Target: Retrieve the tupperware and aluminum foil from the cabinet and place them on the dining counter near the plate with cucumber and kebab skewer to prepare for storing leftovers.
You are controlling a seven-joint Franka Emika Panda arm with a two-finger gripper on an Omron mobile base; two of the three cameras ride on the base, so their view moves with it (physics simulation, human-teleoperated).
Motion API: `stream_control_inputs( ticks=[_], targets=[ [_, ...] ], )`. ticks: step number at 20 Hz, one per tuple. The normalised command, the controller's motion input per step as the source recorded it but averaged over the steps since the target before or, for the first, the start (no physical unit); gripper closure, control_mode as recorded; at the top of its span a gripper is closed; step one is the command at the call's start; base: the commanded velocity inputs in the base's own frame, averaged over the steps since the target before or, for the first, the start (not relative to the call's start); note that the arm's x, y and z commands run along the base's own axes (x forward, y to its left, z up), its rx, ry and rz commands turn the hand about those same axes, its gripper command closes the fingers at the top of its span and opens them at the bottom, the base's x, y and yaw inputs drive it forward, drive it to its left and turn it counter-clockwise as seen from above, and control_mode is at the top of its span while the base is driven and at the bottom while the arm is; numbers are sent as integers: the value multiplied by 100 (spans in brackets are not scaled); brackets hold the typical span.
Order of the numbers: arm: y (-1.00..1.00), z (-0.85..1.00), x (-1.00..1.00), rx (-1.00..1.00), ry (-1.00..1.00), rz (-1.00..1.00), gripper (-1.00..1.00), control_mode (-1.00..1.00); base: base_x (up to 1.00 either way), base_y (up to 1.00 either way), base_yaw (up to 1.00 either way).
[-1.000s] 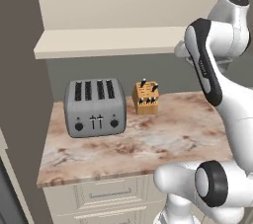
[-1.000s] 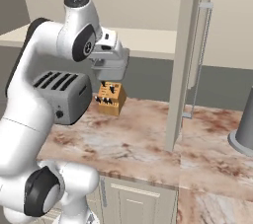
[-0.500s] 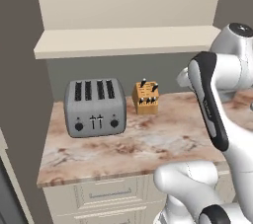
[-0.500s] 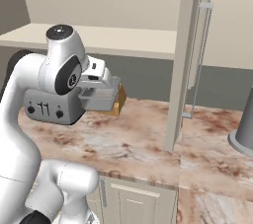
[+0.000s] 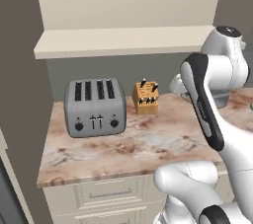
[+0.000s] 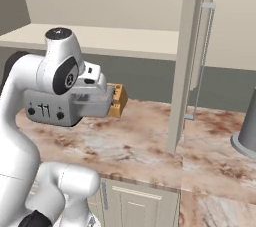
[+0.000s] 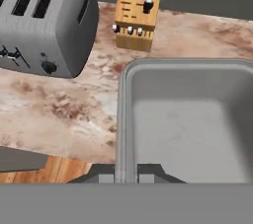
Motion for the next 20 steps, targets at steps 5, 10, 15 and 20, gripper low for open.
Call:
stream_control_inputs(
  ticks=[5, 10, 15, 20],
  targets=[
    [8, -4, -3, 0, 3, 1, 100, 100, -47, 37, 5],
    [0, 0, 0, 0, 0, 0, 100, 100, -97, 31, 1],
    [0, 0, 0, 0, 0, 0, 100, 100, -100, 5, -3],
    [0, 0, 0, 0, 0, 0, 100, 100, -100, 1, -48]
  ],
)
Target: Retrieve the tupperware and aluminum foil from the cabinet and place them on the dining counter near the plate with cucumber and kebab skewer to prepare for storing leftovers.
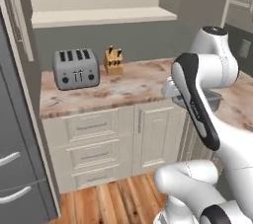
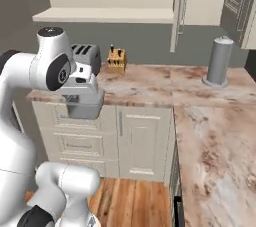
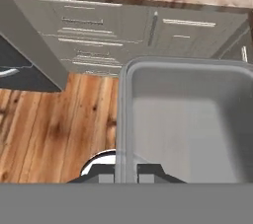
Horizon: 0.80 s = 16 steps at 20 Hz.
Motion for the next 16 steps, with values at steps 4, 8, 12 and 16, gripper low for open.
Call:
stream_control_inputs(
  ticks=[4, 8, 12, 16],
  targets=[
    [0, 0, 0, 0, 0, 0, 100, 100, -78, 22, -87],
    [0, 0, 0, 0, 0, 0, 100, 100, -58, 23, -92],
    [0, 0, 0, 0, 0, 0, 100, 100, -57, 24, -92],
    [0, 0, 0, 0, 0, 0, 100, 100, -38, 11, -92]
  ],
)
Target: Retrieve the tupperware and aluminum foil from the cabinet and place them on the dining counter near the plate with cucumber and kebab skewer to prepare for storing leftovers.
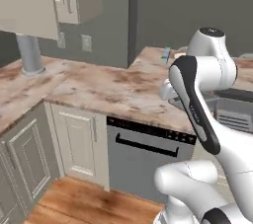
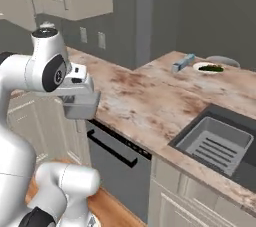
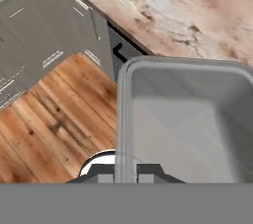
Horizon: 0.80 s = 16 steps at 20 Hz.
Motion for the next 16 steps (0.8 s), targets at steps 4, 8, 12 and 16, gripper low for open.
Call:
stream_control_inputs(
  ticks=[4, 8, 12, 16],
  targets=[
    [0, 0, 0, 0, 0, 0, 100, 100, 0, -1, -91],
    [0, 0, 0, 0, 0, 0, 100, 100, 0, -7, -88],
    [0, 0, 0, 0, 0, 0, 100, 100, 0, -25, -84],
    [0, 0, 0, 0, 0, 0, 100, 100, 0, -25, -84]
  ],
)
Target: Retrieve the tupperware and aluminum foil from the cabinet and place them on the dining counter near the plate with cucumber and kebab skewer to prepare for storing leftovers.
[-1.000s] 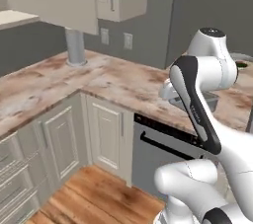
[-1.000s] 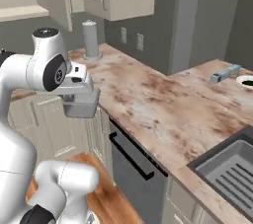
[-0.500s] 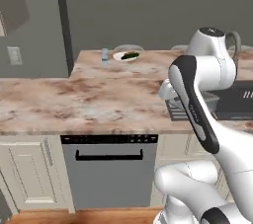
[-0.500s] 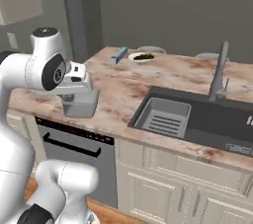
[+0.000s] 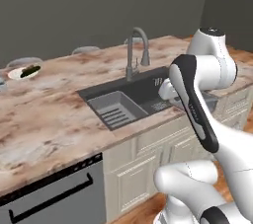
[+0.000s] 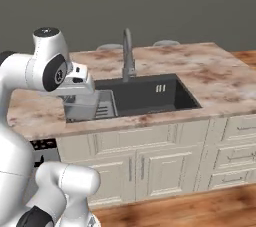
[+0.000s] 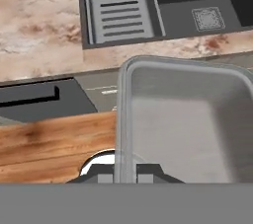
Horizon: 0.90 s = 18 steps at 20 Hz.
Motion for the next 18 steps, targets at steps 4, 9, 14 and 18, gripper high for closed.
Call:
stream_control_inputs(
  ticks=[4, 9, 14, 18],
  targets=[
    [0, 0, 0, 0, 0, 0, 100, 100, 0, -26, -84],
    [0, 0, 0, 0, 0, 0, 100, 100, 9, -26, -81],
    [0, 0, 0, 0, 0, 0, 100, 100, 56, -15, -66],
    [0, 0, 0, 0, 0, 0, 100, 100, 93, -8, -53]
  ],
)
